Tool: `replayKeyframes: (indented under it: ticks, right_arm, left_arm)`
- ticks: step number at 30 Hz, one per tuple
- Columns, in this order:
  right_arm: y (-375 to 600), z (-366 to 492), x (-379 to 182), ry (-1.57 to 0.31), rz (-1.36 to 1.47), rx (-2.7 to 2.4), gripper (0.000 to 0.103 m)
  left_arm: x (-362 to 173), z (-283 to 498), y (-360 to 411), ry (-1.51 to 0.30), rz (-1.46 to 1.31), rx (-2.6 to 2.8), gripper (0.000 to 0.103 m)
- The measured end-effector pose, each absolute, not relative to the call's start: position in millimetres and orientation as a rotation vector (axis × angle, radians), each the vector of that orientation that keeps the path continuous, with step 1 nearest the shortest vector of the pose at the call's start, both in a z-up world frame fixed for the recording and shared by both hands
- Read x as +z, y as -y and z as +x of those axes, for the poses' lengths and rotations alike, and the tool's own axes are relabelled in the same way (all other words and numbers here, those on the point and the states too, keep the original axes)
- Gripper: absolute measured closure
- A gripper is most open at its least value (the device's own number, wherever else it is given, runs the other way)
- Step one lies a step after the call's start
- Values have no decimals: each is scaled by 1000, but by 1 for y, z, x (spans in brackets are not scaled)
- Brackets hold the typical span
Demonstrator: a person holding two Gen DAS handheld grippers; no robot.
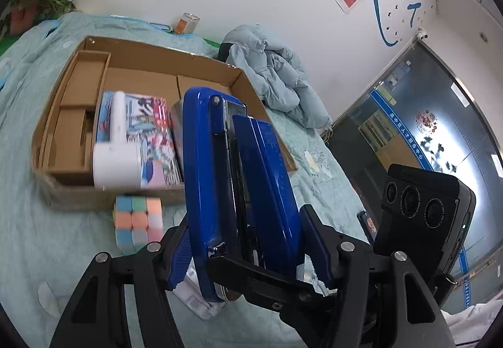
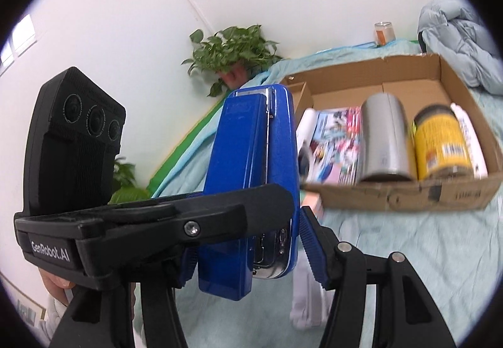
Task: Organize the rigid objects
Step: 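Lift the blue stapler and carry it over the box, then lower the stapler into the box beside the hair dryer and release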
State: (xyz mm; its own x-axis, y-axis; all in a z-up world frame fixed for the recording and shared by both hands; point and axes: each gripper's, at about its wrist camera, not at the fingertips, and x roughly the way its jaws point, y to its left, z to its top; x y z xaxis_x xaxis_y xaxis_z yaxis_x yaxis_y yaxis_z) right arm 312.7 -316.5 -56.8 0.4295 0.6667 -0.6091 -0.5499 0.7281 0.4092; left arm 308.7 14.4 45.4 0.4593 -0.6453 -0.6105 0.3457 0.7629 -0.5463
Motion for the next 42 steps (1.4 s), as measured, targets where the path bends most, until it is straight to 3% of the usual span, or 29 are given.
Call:
replayKeyframes:
  ticks: [10,27,31,39,42]
  right_arm:
    - [298,371,-54,-864,160,716,46]
    - [289,430,-111,-1104,185,584,46]
    - [289,430,-114,-1114,189,524,46]
    - [282,422,-115,-1147,167,492,41]
    - [287,407,-106,-1088,132,517,34]
  left_arm:
    - [54,388,-14,-944,-341,-631,45]
    - [-27,475,-15,-1135,-385,-624,43]
    - [-20,482,-15,-1093,-338,-528,28]
    - [6,467,-26,-957,-272,-447,27]
    - [20,441,-32,-864,-203,-378,18]
